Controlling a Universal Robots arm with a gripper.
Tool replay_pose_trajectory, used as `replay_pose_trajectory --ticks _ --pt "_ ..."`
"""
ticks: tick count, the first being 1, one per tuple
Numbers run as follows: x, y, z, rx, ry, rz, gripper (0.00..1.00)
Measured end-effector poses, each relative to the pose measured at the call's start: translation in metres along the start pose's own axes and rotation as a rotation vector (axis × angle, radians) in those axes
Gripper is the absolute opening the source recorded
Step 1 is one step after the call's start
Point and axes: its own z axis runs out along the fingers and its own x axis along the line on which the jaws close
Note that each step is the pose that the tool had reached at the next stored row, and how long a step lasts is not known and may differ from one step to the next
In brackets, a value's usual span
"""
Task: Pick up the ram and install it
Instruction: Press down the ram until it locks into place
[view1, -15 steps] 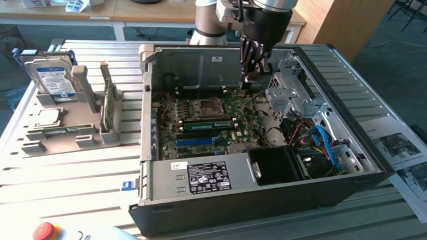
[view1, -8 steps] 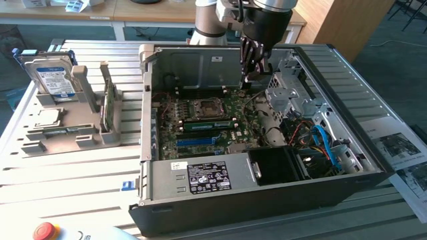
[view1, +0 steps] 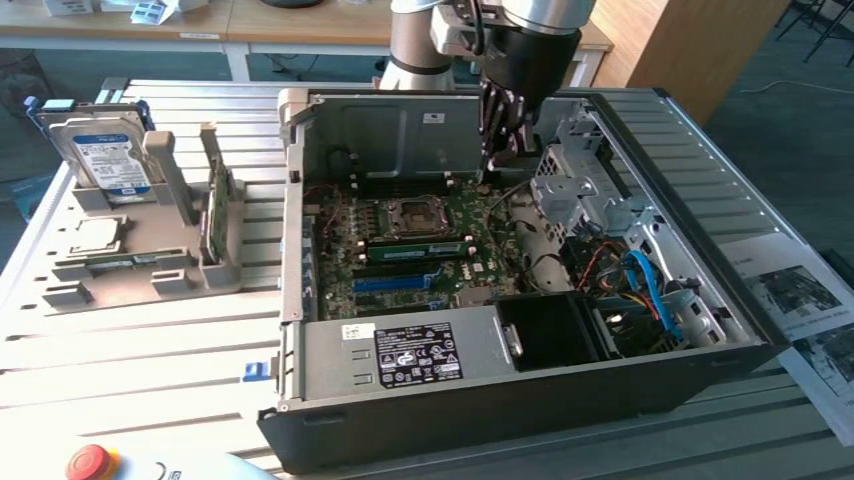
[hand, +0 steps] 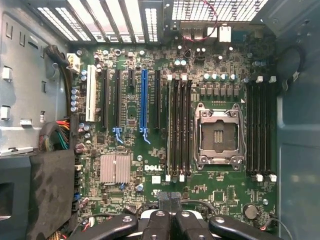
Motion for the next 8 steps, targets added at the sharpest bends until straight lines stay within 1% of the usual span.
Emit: replay_pose_trajectory --ticks 8 --pt "0.0 -0.0005 0.0116 0.0 0.0001 0.0 0.11"
